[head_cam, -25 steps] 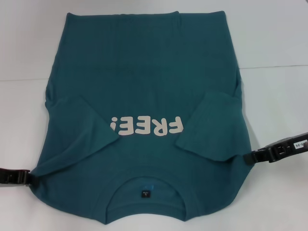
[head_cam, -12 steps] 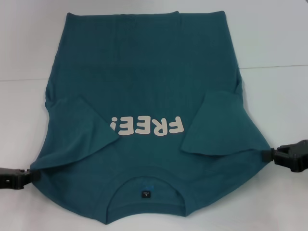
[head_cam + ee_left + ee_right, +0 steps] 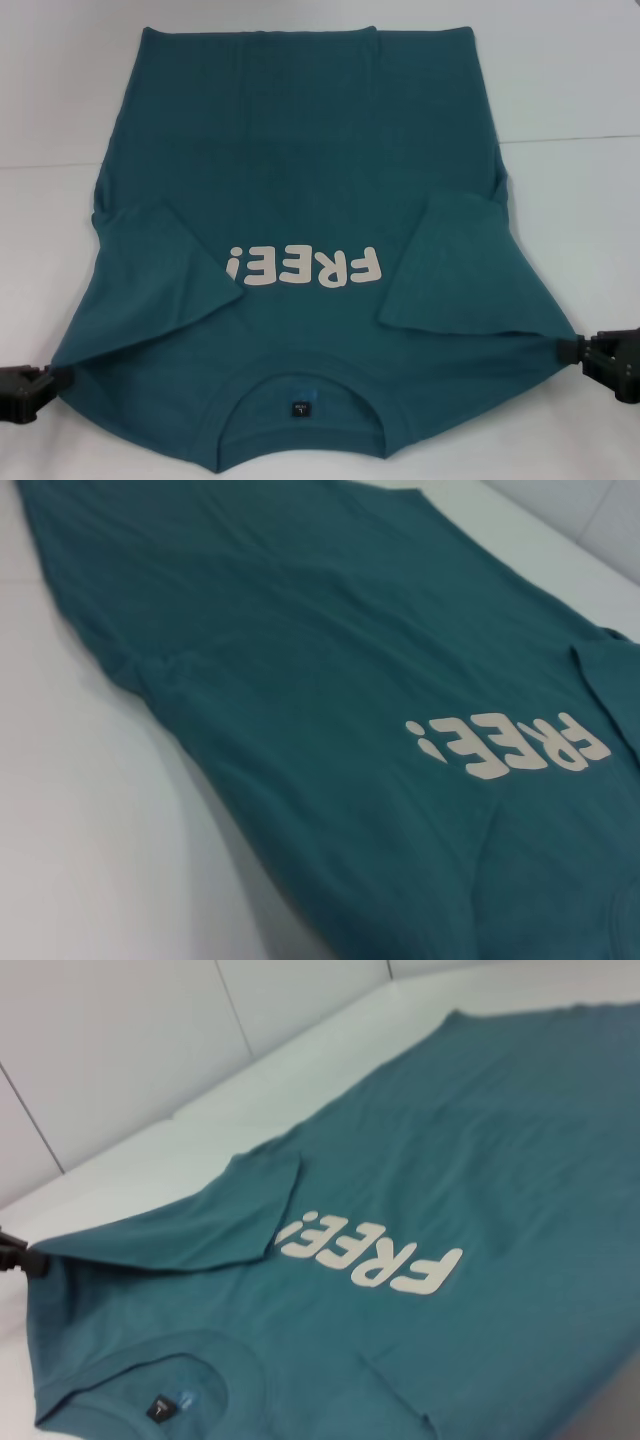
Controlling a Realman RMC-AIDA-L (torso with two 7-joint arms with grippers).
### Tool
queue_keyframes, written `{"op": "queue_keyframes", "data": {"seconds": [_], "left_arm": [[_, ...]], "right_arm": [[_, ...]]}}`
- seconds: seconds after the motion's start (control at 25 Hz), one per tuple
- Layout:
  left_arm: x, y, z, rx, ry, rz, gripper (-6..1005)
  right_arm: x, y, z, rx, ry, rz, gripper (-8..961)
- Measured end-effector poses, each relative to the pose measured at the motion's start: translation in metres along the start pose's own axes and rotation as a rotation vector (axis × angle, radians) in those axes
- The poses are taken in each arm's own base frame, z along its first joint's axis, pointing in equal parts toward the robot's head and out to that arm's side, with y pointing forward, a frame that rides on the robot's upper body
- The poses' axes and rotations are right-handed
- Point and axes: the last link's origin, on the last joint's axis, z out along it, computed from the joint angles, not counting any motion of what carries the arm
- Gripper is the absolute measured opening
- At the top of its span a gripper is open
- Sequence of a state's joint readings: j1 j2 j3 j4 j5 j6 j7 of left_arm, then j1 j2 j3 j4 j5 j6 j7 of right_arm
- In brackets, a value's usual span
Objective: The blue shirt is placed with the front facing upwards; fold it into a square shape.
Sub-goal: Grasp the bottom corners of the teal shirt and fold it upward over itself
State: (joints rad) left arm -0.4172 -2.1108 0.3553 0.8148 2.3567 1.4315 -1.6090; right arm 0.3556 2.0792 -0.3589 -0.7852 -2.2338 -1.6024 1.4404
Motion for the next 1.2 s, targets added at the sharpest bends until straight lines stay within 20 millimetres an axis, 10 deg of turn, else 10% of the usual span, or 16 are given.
{"op": "queue_keyframes", "data": {"seconds": [1.2], "left_arm": [[-0.075, 0.047, -0.051, -0.113, 0.308, 0.343, 32]], "right_arm": [[0.065, 0.044, -0.020, -0.017, -0.233, -0.175, 111]]}}
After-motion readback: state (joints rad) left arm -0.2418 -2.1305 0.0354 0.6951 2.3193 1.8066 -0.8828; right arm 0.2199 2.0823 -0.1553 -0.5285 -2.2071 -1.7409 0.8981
